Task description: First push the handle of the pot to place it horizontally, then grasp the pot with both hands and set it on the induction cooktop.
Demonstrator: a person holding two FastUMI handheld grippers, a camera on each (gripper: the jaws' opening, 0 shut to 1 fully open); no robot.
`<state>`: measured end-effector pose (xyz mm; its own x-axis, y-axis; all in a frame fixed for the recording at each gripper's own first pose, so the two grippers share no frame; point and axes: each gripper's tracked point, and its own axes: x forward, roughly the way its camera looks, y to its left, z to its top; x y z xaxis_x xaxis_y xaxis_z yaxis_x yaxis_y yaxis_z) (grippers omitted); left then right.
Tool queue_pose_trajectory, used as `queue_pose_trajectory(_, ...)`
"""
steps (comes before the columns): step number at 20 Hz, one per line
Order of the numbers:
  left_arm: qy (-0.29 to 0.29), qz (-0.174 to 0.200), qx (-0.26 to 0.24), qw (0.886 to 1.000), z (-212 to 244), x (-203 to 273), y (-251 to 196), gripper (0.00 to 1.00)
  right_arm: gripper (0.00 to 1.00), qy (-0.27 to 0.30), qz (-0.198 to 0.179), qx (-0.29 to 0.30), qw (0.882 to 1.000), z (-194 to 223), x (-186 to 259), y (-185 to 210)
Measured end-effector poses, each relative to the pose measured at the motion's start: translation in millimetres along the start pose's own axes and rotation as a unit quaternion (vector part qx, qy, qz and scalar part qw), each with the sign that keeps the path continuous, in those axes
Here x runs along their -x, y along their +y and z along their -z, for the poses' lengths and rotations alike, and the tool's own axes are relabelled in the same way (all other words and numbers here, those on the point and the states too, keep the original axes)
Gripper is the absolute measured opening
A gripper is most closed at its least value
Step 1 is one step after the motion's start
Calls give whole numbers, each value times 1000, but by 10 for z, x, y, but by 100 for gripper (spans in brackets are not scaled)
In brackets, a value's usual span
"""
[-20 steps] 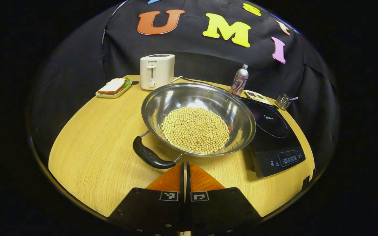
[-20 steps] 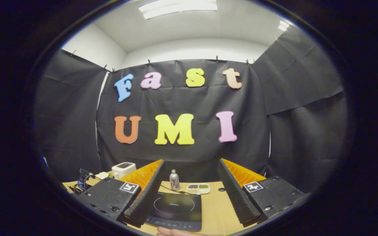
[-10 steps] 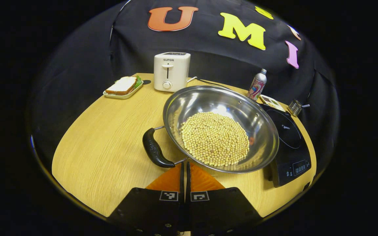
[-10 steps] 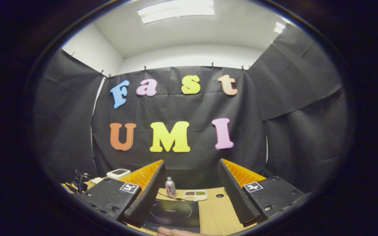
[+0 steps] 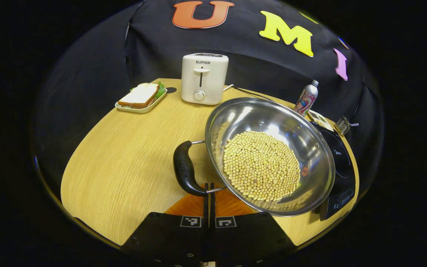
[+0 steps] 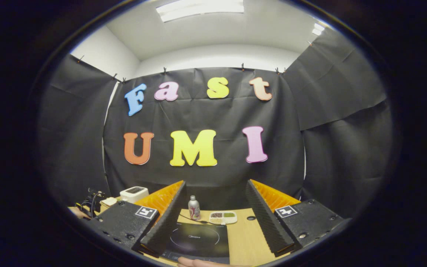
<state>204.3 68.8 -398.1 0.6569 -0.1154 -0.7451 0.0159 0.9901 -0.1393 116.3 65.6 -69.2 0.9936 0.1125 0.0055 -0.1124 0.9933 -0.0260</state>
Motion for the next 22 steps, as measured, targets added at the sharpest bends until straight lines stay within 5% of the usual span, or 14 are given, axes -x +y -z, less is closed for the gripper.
queue_pose_trajectory(2, 3, -8, -2, 1000, -59, -58, 78, 10, 96, 6, 1, 0, 1000, 34, -24, 15)
queue_pose_trajectory(4, 7, -13, -9, 1000, -106, -110, 136, 0, 96, 8, 2, 1, 1000, 49, -48, 18)
queue_pose_trajectory(5, 11, -16, -13, 1000, -126, -141, 165, 10, 96, 8, 4, 1, 1000, 47, -51, 17)
queue_pose_trajectory(6, 16, -23, -15, 999, -127, -202, 198, 0, 96, 9, 5, 2, 1000, 55, -54, 19)
queue_pose_trajectory(10, 15, -48, -26, 998, -276, -317, 285, 0, 96, 16, 4, 4, 1000, 88, -59, 81)
queue_pose_trajectory(11, 15, -49, -27, 998, -299, -347, 285, 10, 96, 18, 4, 6, 1000, 107, -64, 99)
queue_pose_trajectory(12, 15, -49, -26, 998, -329, -366, 287, 0, 96, 21, 4, 7, 1000, 129, -70, 124)
queue_pose_trajectory(14, 16, -46, -22, 999, -378, -407, 274, 0, 96, 27, 2, 11, 1000, 179, -77, 178)
queue_pose_trajectory(15, 15, -45, -20, 999, -402, -433, 268, 10, 100, 30, 2, 12, 999, 196, -72, 201)
queue_pose_trajectory(16, 15, -46, -21, 999, -422, -453, 275, 0, 96, 32, 3, 14, 999, 220, -75, 209)
queue_pose_trajectory(17, 12, -46, -23, 999, -446, -463, 270, 10, 96, 34, 4, 15, 999, 231, -88, 222)
queue_pose_trajectory(18, 10, -49, -26, 998, -472, -483, 279, 0, 96, 37, 5, 15, 999, 258, -85, 236)
queue_pose_trajectory(20, 8, -51, -27, 998, -489, -508, 291, 10, 96, 40, 5, 14, 999, 300, -75, 276)
queue_pose_trajectory(22, 8, -47, -22, 999, -512, -526, 287, 0, 100, 46, 5, 14, 999, 362, -93, 310)
